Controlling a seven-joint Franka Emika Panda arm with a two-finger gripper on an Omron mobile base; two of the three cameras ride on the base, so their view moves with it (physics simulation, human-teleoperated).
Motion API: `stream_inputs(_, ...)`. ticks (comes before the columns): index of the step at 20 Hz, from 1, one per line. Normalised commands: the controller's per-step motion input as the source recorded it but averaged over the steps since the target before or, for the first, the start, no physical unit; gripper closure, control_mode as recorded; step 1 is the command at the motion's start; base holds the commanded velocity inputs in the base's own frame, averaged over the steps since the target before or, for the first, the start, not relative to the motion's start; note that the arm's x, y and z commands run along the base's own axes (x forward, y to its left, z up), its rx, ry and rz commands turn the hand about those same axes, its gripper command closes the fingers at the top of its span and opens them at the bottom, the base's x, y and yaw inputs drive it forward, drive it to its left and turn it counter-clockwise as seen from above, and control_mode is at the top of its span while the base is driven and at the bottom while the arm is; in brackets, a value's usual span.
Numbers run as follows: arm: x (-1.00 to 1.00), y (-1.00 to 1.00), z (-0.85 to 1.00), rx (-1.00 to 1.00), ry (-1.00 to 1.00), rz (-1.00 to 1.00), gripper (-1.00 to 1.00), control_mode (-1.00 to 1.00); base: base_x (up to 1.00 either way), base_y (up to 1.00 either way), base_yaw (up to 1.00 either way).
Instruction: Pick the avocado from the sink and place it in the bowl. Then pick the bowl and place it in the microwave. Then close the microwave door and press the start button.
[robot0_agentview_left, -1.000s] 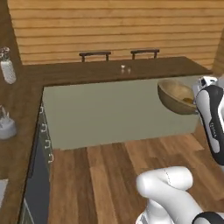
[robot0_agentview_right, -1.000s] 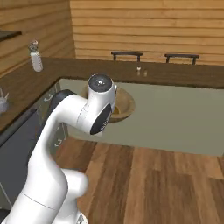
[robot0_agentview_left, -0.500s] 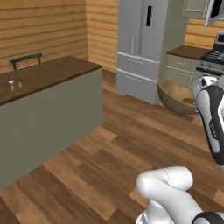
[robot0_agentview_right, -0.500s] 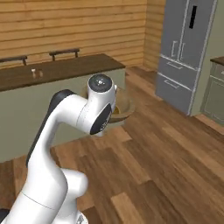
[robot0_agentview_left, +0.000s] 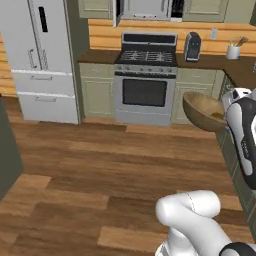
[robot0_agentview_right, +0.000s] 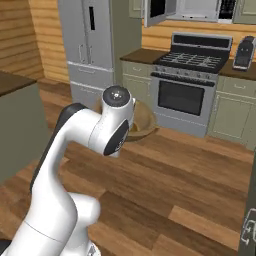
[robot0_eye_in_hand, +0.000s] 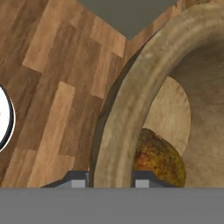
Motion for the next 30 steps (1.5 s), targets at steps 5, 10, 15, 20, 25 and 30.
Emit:
stream_inputs(5, 0.0, 0.0, 0.0, 0.0, 0.0, 0.0, 1.0, 1.0, 0.96, 0.91, -0.49)
stream_inputs(10, 0.0, 0.0, 0.0, 0.0, 0.0, 0.0, 1.0, 1.0, 1.0, 1.0, -0.22)
stream_inputs(15, 0.0, 0.0, 0.0, 0.0, 0.0, 0.0, 1.0, 1.0, 1.0, 0.49, -0.03)
stream_inputs(20, 0.0, 0.0, 0.0, 0.0, 0.0, 0.0, 1.0, 1.0, 1.0, -0.07, 0.14)
stream_inputs(25, 0.0, 0.0, 0.0, 0.0, 0.0, 0.0, 1.0, 1.0, 1.0, -0.39, 0.28)
stream_inputs(30, 0.0, 0.0, 0.0, 0.0, 0.0, 0.0, 1.0, 1.0, 1.0, -0.79, 0.33)
